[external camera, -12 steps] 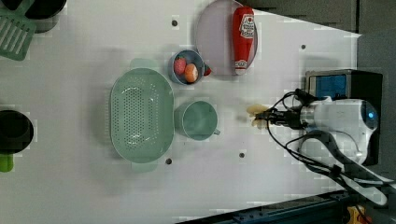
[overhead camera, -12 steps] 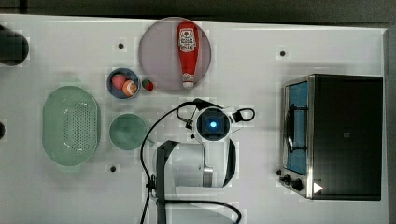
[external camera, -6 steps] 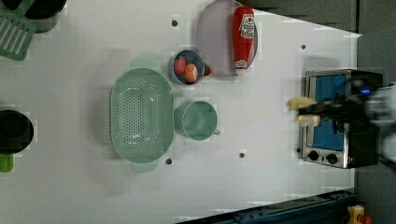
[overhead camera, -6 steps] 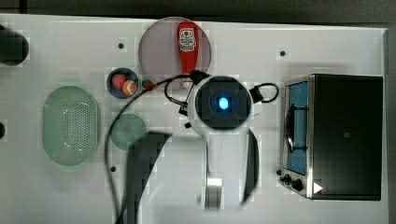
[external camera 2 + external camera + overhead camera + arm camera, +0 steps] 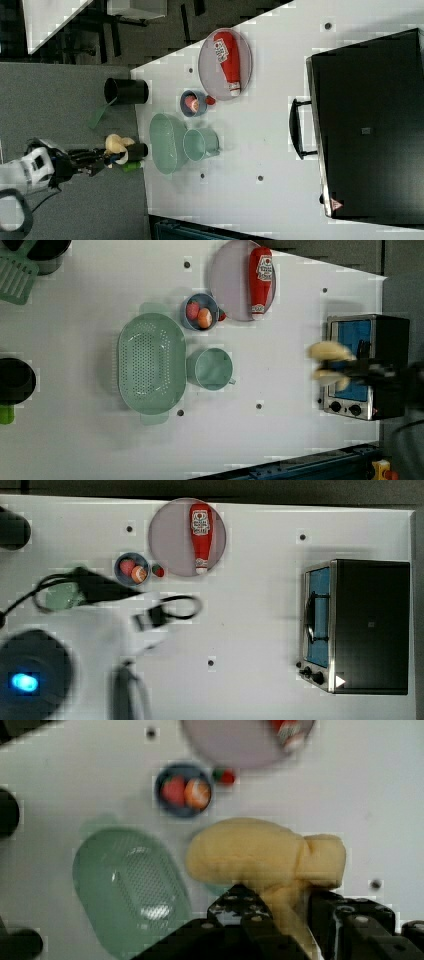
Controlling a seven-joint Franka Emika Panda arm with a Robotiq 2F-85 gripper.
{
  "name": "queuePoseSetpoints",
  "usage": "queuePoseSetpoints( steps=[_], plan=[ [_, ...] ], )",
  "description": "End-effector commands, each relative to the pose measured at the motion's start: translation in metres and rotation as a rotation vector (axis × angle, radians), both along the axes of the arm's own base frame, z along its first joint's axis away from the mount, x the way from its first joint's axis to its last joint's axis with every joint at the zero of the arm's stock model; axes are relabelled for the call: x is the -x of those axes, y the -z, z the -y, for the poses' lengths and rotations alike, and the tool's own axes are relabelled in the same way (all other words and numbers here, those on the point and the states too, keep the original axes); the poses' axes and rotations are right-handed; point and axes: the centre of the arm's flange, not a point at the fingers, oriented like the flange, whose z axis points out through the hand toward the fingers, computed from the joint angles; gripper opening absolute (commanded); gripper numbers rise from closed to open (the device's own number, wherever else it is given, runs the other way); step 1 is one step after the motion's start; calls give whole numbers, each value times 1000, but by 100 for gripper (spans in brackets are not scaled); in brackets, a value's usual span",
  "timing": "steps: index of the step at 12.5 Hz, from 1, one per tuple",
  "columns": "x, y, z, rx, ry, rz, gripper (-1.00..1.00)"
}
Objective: Pick Banana and place it in mug.
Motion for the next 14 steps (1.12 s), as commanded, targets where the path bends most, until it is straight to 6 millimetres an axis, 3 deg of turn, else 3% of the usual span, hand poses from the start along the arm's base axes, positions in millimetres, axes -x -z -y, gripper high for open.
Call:
queuePoseSetpoints(
  steps=[1, 3, 5, 6, 8, 11, 12, 14],
  plan=[
    [2, 120, -47, 47, 222, -199, -37],
    [3, 154, -56, 37, 263, -194, -37],
    [3, 185, -52, 28, 267, -169, -37],
    [6, 212, -47, 16, 274, -156, -37],
    [12, 236, -42, 28, 272, -177, -36],
    [13, 257, -46, 5, 267, -162, 32],
    [8, 258, -44, -15, 275, -138, 74],
    [1, 252, -43, -31, 283, -109, 100]
  ],
)
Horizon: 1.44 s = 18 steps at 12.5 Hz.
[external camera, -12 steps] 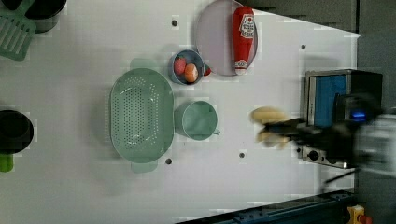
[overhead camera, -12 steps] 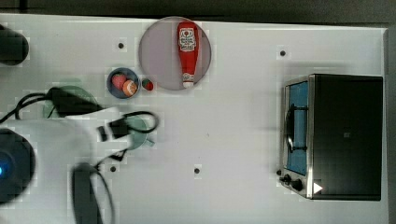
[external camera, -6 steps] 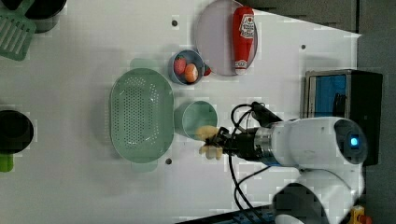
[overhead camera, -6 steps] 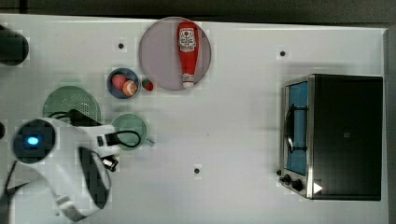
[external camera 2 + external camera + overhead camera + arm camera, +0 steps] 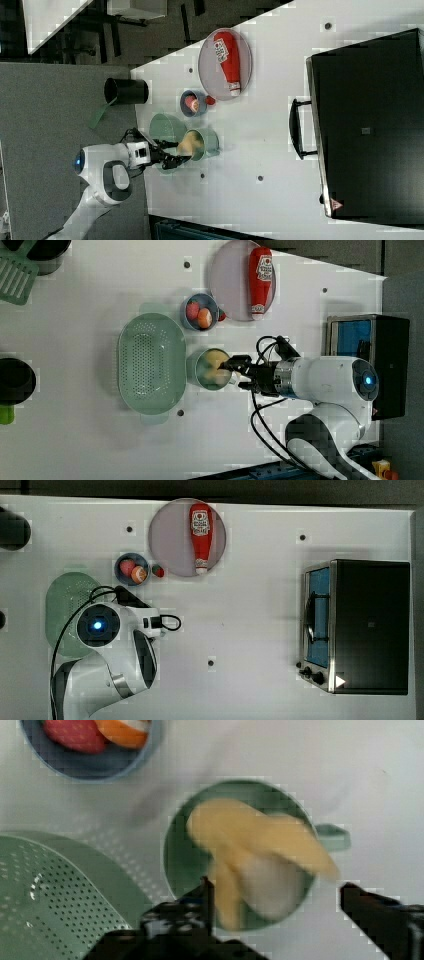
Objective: Pick Banana and place it in mug.
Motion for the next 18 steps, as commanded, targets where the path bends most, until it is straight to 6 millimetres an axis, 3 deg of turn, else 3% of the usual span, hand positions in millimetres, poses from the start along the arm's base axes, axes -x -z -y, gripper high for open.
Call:
queuePoseSetpoints(
  steps=[1, 4, 5, 6, 9, 15, 18],
  plan=[
    [-5, -35, -10, -22, 45, 64, 100],
    [-18, -92, 7, 5, 78, 70, 100],
    [-21, -122, 18, 24, 93, 56, 100],
    [-24, -156, 33, 39, 122, 45, 100],
    [-29, -221, 86, 46, 195, 36, 100],
    [-24, -310, 209, 92, 231, 2, 100],
    [-17, -325, 239, 123, 275, -30, 100]
  ],
)
